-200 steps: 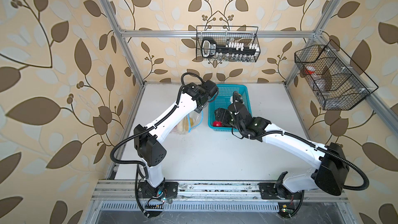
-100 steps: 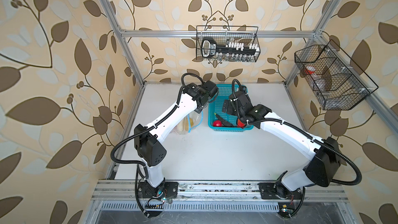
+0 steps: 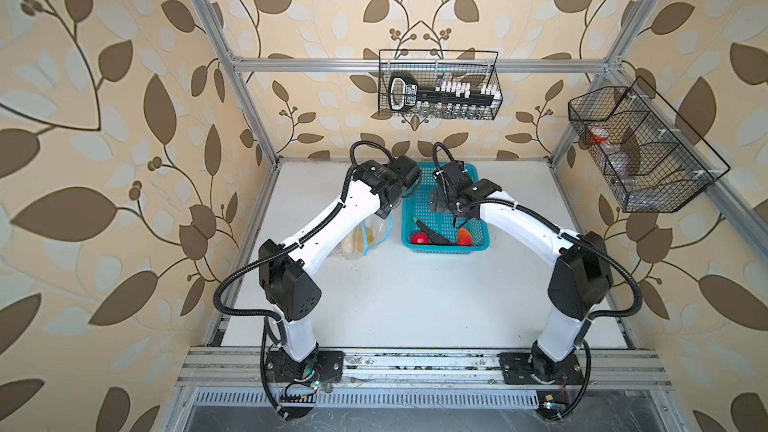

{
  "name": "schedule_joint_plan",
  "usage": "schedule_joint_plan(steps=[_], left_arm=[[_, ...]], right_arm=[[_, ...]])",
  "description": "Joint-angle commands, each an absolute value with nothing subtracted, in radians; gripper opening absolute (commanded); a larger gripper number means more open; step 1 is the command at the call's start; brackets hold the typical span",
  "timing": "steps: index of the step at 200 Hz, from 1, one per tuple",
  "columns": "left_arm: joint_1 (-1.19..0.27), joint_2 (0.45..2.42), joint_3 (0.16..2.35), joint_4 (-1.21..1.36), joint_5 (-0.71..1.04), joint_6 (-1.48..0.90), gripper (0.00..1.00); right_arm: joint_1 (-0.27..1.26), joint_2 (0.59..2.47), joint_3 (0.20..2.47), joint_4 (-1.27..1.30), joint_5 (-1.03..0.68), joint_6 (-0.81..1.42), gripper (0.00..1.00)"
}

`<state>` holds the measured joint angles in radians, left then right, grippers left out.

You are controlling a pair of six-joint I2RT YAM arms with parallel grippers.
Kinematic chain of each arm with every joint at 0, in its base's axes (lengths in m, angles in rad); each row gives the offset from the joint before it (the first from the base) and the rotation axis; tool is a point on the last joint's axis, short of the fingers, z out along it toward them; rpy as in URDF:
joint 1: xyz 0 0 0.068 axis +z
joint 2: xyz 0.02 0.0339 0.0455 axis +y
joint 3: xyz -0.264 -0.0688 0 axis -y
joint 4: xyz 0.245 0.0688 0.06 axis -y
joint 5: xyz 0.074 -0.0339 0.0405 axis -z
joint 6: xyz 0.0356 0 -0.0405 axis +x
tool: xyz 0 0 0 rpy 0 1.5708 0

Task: Place the food in the zip-top bag and seal the zipper
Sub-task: 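Raise the right gripper and move it back over the basket, then lower the right gripper onto the red radish and close on it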

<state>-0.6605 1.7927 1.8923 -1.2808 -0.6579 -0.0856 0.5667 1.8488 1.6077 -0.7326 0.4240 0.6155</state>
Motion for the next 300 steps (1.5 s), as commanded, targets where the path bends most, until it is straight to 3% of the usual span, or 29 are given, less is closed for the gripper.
schedule_joint_plan(steps=[1,34,300], left_arm=[[-0.661,1.758,1.887,-1.282,-0.686,-0.094,0.0],[-0.661,1.755,1.884,-1.279,-0.685,-0.094,0.0],[-0.661,1.772,1.897,-1.287,-0.682,-0.097,0.0]], right_arm=[[0.558,1.907,1.676,-0.826,0.465,0.607,0.91],[0.526,1.973,1.73,-0.835,0.457,0.606,0.86],[0.408,2.295,1.915,-0.838,0.466,0.639,0.77]])
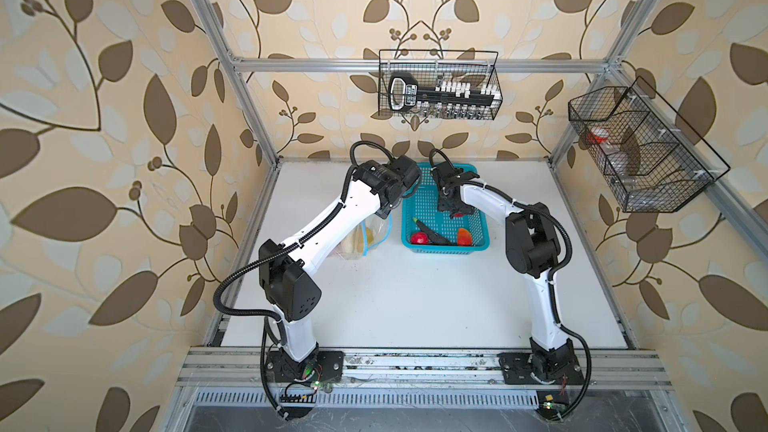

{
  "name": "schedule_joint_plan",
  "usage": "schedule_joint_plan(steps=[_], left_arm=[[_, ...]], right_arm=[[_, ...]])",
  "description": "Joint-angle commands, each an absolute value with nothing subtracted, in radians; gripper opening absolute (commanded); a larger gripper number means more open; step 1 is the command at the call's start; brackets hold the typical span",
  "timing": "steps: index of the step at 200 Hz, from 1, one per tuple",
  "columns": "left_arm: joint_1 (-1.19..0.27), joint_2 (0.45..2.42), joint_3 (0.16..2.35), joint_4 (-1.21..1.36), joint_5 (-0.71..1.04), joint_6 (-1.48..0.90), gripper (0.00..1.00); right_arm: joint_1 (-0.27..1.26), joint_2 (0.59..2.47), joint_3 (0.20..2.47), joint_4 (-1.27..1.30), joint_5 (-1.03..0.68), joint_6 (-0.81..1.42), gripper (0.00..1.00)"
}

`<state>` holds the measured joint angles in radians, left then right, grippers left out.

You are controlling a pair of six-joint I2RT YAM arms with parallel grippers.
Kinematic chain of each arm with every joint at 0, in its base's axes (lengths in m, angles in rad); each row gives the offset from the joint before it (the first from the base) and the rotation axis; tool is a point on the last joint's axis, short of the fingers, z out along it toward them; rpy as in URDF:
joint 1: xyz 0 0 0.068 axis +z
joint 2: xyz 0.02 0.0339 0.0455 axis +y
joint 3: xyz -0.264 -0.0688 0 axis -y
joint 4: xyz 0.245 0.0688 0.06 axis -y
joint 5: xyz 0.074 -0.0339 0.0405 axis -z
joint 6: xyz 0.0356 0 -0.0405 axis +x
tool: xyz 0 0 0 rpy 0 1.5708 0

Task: Place the food in the zip-top bag and seal the zipper
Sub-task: 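Lower the right gripper onto the red radish and close on it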

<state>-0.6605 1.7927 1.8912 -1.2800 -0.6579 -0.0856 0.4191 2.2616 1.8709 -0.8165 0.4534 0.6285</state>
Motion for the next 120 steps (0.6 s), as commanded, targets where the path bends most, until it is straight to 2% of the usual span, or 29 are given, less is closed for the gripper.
schedule_joint_plan(steps=[1,39,120], left_arm=[[-0.661,1.772,1.897,-1.287,-0.681,-0.097,0.0],[-0.661,1.772,1.896,-1.287,-0.683,-0.097,0.0],[-0.661,1.776,1.896,-1.285,-0.695,-0.097,0.0]], right_arm=[[0.408,2.296,1.915,-0.838,0.466,0.639,0.77],[0.4,2.314,1.919,-0.832,0.447,0.641,0.71],[0.4,2.278,1.879,-0.791,0.373,0.64,0.47]])
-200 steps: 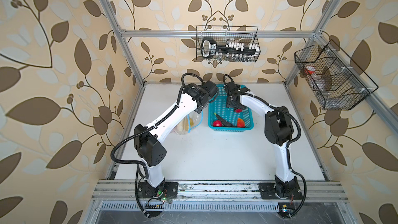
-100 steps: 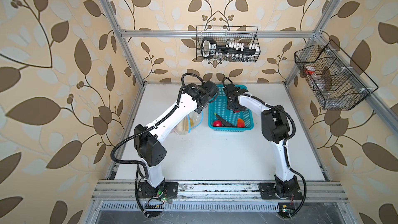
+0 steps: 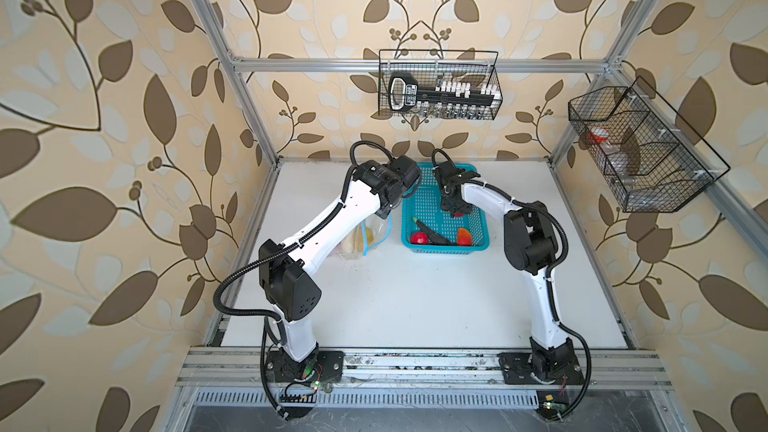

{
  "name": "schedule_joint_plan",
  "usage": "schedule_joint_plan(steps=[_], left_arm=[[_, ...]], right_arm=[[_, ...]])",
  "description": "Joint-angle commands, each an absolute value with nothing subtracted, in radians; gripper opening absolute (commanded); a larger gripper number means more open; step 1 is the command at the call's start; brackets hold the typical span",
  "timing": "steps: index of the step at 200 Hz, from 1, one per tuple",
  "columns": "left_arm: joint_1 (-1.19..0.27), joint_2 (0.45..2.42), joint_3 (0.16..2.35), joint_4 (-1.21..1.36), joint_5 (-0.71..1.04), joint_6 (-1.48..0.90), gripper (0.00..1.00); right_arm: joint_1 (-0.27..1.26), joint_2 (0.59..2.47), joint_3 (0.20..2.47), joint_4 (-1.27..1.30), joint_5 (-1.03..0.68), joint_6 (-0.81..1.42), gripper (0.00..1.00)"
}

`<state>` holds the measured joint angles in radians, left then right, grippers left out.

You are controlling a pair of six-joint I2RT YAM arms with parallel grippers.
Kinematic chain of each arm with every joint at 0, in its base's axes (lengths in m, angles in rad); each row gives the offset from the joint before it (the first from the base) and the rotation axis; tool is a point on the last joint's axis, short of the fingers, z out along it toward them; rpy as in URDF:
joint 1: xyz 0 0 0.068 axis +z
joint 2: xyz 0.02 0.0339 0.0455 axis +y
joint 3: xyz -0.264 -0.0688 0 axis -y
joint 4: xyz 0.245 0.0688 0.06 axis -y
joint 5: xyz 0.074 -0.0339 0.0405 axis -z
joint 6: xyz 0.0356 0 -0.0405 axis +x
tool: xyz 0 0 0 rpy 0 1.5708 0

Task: Place the food in the zip-top bag and seal the zipper
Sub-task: 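Lower the right gripper onto the red radish and close on it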

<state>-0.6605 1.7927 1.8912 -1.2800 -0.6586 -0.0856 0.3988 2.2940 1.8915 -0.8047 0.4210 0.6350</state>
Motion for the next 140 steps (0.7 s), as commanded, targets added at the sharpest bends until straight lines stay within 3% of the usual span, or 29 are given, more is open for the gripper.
schedule_joint_plan(steps=[1,140], left_arm=[[-0.661,1.776,1.895,-1.285,-0.695,-0.097,0.0],[-0.661,1.79,1.905,-1.289,-0.718,-0.103,0.0]], right_arm=[[0.4,2.276,1.877,-0.79,0.371,0.64,0.47],[0.367,2.006,1.605,-0.589,0.145,0.701,0.45]])
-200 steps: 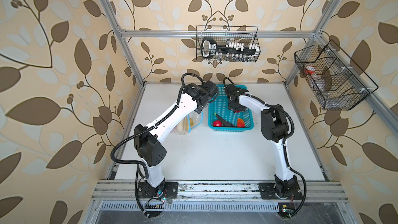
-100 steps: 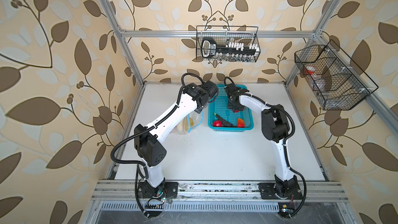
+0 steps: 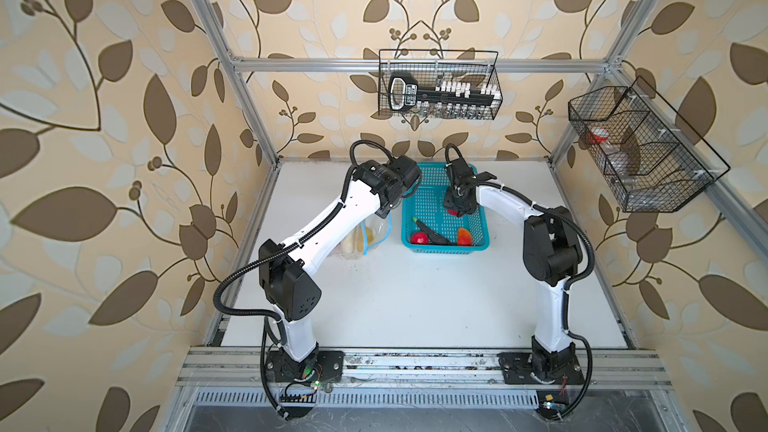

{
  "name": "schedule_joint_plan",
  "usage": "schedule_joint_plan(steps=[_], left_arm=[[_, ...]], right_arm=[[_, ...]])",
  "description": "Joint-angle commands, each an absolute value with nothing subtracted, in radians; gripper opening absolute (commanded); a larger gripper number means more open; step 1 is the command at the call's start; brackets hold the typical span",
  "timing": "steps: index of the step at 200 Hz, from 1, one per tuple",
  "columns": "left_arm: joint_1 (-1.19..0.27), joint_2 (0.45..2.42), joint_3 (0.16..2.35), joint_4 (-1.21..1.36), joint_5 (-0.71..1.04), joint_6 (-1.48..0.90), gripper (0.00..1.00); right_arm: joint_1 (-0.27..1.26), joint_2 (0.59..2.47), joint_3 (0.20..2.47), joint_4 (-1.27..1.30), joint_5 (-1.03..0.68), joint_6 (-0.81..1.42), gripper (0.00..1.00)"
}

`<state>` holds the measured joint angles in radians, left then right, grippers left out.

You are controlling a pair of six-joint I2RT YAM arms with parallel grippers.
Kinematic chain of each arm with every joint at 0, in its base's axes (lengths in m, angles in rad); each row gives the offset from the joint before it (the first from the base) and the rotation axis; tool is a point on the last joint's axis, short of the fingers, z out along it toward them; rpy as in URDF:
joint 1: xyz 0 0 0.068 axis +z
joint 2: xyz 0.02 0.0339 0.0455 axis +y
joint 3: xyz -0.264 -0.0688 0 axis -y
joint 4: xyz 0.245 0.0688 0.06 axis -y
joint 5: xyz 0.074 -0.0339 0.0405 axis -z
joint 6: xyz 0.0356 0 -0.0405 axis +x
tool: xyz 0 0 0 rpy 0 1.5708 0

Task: Place the food in the zip-top bag and seal the zipper
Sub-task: 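Lower the right gripper onto the red radish and close on it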

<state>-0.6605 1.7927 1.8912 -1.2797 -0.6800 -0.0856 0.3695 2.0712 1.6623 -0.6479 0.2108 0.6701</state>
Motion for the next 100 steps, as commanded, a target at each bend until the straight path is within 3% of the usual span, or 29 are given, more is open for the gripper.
schedule_joint_plan(steps=[1,100], left_arm=[[-0.661,1.791,1.905,-1.289,-0.718,-0.103,0.0],[-0.661,1.801,1.911,-1.292,-0.724,-0.104,0.0]], right_arm=[[0.367,2.004,1.602,-0.586,0.144,0.702,0.45],[0.353,1.861,1.423,-0.434,0.014,0.744,0.4]])
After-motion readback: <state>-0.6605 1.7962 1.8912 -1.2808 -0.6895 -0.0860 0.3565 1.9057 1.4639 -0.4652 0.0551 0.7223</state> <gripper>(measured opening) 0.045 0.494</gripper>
